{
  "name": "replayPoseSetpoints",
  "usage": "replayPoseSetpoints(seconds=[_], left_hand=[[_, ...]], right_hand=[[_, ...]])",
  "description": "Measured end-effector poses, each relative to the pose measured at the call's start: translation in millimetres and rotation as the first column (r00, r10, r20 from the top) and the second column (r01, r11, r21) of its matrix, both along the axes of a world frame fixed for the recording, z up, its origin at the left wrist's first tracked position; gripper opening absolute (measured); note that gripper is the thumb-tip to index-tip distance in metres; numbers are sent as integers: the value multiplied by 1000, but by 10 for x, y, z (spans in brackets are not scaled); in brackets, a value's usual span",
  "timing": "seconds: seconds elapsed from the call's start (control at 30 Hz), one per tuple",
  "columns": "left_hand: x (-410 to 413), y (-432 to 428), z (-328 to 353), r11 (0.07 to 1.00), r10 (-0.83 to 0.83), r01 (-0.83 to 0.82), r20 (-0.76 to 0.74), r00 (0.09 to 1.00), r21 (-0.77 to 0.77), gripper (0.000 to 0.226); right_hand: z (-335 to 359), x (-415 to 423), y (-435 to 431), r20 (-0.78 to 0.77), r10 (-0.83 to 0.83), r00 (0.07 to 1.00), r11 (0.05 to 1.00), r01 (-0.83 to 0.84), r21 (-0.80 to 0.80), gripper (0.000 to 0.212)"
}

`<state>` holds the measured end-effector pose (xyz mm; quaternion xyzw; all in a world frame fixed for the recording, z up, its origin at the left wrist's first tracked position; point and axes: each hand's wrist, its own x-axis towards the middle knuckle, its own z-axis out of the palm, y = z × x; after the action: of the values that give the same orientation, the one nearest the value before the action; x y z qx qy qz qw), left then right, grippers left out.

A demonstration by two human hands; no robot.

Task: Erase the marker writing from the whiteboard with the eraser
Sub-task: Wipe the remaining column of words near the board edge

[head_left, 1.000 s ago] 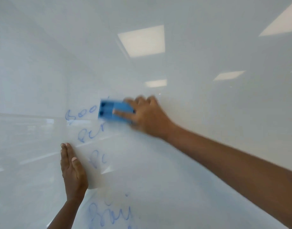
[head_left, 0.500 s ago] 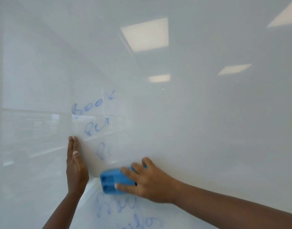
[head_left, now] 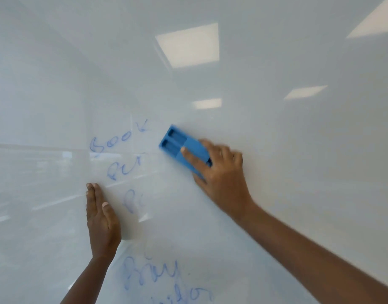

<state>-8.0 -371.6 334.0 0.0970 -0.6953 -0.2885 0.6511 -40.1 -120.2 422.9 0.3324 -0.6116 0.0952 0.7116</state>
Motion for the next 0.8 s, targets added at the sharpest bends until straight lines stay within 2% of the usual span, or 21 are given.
replayPoseSetpoints(seconds=[0.03,0.1,0.17,0.2,0.23,0.3,0.33,0.37,0.43,0.53,0.6,0.7,0.73,0.8], left_hand=[[3,4,-7,1000,2,-2,1,1000,-4,58],[18,5,-24,1000,3,-3,8,1000,-14,58],[34,-17,-43,1000,-2,2,23,1000,-26,58],[41,-30,-50,999,-3,4,33,999,-34,58],[49,-44,-61,999,-1,3,43,999,-45,58],[55,-69,-69,998,9,-5,56,998,-70,58],[57,-73,-65,997,15,-11,60,998,-76,58],[59,-72,-63,997,20,-15,64,998,-80,58],[58,-65,-62,996,23,-18,59,998,-85,58],[56,-38,-56,997,29,-25,59,998,-76,58],[39,-15,-52,997,45,-42,48,998,-57,58],[28,43,-34,999,43,-43,37,998,-15,59],[30,64,-26,999,37,-37,25,999,-9,59],[8,74,-35,999,47,-47,14,999,-4,59]], right_hand=[[-277,-9,-62,-16,26,1000,999,-25,44,47],[-954,-34,-126,-6,27,1000,969,-25,247,34],[-1585,-52,-126,29,-44,999,886,26,463,37],[-1800,-61,-97,36,-115,993,839,78,538,31],[-1940,-104,-66,6,-150,989,803,118,584,22],[-1921,-158,6,-68,-118,991,772,134,621,36],[-1829,-184,50,-124,-92,988,763,150,629,31],[-1681,-199,92,-161,-51,986,762,142,631,26],[-1207,-170,166,-136,-1,991,825,78,559,39],[-350,-57,300,-128,-34,991,950,72,303,33],[-45,-14,376,-54,-84,995,981,92,170,37],[-205,14,327,22,-34,999,999,34,14,41],[-406,42,291,51,-15,999,1000,15,15,37],[-979,40,220,109,-38,993,988,21,153,31]])
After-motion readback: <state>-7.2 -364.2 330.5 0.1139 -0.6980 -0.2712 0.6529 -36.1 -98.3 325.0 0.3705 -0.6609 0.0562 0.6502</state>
